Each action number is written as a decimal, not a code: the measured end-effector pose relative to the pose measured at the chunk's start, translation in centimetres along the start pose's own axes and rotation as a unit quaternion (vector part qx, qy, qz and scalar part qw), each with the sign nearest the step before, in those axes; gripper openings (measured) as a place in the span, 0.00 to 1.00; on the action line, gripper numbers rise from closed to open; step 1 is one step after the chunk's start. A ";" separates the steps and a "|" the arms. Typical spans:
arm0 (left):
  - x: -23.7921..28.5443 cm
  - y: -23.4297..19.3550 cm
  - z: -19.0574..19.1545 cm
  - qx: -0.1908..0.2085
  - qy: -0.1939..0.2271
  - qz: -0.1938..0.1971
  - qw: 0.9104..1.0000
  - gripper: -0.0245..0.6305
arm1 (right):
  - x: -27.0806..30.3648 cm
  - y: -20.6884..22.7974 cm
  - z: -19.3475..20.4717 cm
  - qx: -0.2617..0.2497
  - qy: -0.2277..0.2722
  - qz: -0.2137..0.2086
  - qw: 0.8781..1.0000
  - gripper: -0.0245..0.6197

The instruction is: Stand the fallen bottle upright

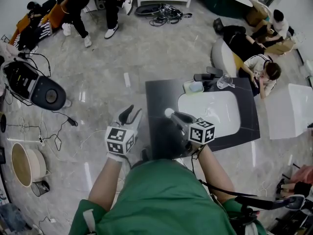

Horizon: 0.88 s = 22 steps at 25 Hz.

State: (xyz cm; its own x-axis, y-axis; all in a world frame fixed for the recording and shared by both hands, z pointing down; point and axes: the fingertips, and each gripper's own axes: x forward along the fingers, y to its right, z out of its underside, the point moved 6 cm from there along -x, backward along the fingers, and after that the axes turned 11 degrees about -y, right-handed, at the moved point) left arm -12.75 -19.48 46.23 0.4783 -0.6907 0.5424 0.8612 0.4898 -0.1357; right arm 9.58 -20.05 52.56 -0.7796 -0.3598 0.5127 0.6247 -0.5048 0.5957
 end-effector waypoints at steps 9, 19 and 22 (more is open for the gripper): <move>0.4 -0.2 -0.9 0.003 0.002 0.002 1.000 0.26 | -1.6 2.3 -1.2 0.068 0.051 0.018 0.996 0.14; 1.0 -0.1 -1.0 0.002 -0.001 0.005 1.000 0.26 | -2.3 2.7 -1.2 0.055 0.062 0.038 0.996 0.15; 1.1 0.0 -0.8 0.001 -0.002 0.006 1.000 0.26 | -2.4 2.6 -0.9 0.052 0.061 0.038 0.996 0.15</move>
State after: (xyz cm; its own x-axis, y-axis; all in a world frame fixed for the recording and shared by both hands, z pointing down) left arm -12.08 -20.62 46.15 0.4882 -0.6830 0.5433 0.8551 0.4989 -0.1412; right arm 13.06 -21.24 52.34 -0.7261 -0.4887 0.4837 0.6779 -0.3913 0.6223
